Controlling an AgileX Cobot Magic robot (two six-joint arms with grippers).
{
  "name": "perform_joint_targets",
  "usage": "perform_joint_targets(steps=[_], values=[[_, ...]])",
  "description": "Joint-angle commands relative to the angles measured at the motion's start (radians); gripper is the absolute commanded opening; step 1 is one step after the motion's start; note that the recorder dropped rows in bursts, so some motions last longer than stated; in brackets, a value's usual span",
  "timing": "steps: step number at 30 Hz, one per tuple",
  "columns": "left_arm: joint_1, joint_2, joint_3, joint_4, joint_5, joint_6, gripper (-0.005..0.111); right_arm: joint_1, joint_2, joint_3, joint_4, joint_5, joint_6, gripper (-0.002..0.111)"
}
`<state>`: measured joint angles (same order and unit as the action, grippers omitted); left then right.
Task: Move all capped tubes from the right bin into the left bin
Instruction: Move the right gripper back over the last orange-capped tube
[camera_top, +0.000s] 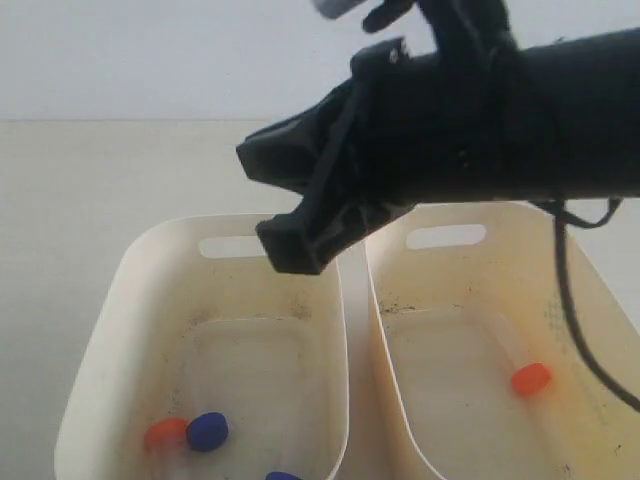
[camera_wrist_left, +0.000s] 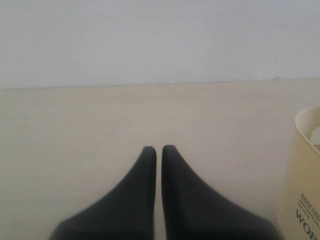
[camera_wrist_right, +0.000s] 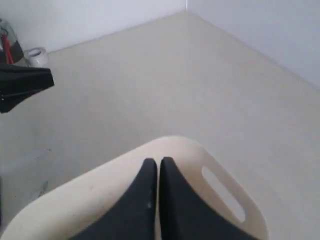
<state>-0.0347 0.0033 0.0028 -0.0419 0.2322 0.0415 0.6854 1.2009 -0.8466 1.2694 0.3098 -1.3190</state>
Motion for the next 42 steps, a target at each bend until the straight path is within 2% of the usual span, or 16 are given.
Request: perform_joint_targets(steps=[1,7,10,14,17,19,21,23,27,31,38,42], values=[[0.001,-0.003,-0.003,0.002,-0.006,-0.007,0.004,0.0,-0.1,-0.006,-0.01,-0.024,-0.058,0.001],[0.001,-0.003,-0.003,0.002,-0.006,-0.007,0.004,0.0,-0.149,-0.004,-0.043,-0.107,0.13,0.001],[0.001,-0.003,-0.003,0.002,-0.006,-0.007,0.004,0.0,-0.141,-0.004,-0.207,-0.123,0.301,0.0],[0.001,-0.003,-0.003,0.002,-0.006,-0.007,0.004,-0.029,-0.132,-0.004,-0.592,-0.072,0.697,0.0],[0.001,-0.003,-0.003,0.002,-0.006,-0.007,0.004,-0.079,-0.132,-0.008,-1.049,0.06,1.188,0.0],[0.001,-0.003,-0.003,0.002,-0.006,-0.007,0.004,-0.1,-0.132,-0.038,-1.388,0.238,1.548,0.0],[0.001,-0.003,-0.003,0.002,-0.006,-0.007,0.004,-0.089,-0.132,-0.074,-1.63,0.426,1.758,0.0],[0.001,-0.003,-0.003,0.002,-0.006,-0.007,0.004,-0.077,-0.127,-0.126,-1.706,0.623,1.794,0.0],[0.001,-0.003,-0.003,0.002,-0.006,-0.007,0.004,-0.075,-0.054,-0.27,-1.69,0.911,1.794,0.0],[0.001,-0.003,-0.003,0.002,-0.006,-0.007,0.004,-0.06,0.05,-0.337,-1.648,0.911,1.769,0.0],[0.001,-0.003,-0.003,0.002,-0.006,-0.007,0.004,0.022,0.286,-0.343,-1.566,0.911,1.758,0.0],[0.001,-0.003,-0.003,0.002,-0.006,-0.007,0.004,0.033,0.335,-0.341,-1.568,0.911,1.754,0.0]])
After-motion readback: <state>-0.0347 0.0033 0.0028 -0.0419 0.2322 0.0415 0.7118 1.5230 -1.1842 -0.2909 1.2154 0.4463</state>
